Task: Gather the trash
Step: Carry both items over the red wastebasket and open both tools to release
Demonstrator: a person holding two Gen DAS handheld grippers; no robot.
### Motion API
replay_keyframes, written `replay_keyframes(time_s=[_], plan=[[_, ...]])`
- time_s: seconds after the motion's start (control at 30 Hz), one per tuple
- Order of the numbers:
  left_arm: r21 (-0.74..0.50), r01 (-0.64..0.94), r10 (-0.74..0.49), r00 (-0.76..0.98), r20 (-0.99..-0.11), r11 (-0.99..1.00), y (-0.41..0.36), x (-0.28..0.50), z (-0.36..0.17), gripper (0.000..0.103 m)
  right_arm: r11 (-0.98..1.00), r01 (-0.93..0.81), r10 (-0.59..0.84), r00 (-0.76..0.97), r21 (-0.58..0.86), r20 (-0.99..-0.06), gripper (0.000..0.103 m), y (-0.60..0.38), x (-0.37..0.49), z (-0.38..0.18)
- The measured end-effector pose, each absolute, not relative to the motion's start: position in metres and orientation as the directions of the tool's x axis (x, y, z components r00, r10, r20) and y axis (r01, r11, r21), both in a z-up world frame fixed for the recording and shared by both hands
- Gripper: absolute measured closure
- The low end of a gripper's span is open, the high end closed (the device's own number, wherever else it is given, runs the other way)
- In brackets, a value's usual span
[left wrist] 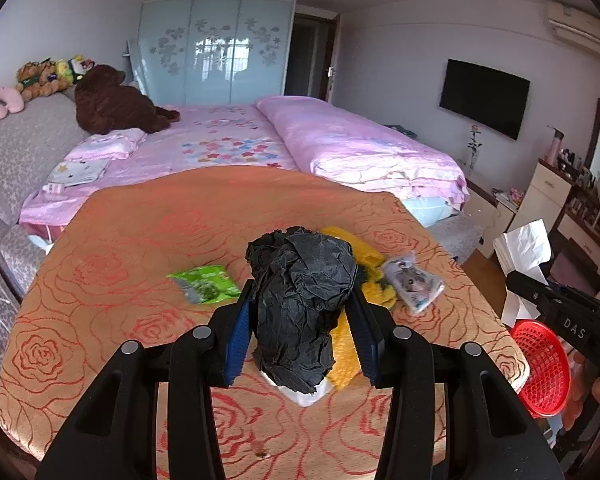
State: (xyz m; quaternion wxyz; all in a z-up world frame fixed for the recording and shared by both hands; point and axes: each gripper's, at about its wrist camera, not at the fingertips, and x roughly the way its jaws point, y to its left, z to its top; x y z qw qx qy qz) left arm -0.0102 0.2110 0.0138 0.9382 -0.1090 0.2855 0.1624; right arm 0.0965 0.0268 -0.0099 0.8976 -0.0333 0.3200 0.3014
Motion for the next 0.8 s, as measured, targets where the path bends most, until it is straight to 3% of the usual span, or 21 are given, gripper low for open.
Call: replay_keyframes(time_s=[0.8], plan=[[-0.124, -0.137, 0.046, 0.83, -0.556, 0.983, 0.142, 0.03, 0.027, 0.06, 0.909, -0.396, 0.391, 0.7, 0.13, -0.597, 0.082, -0.074, 0.093, -0.006]])
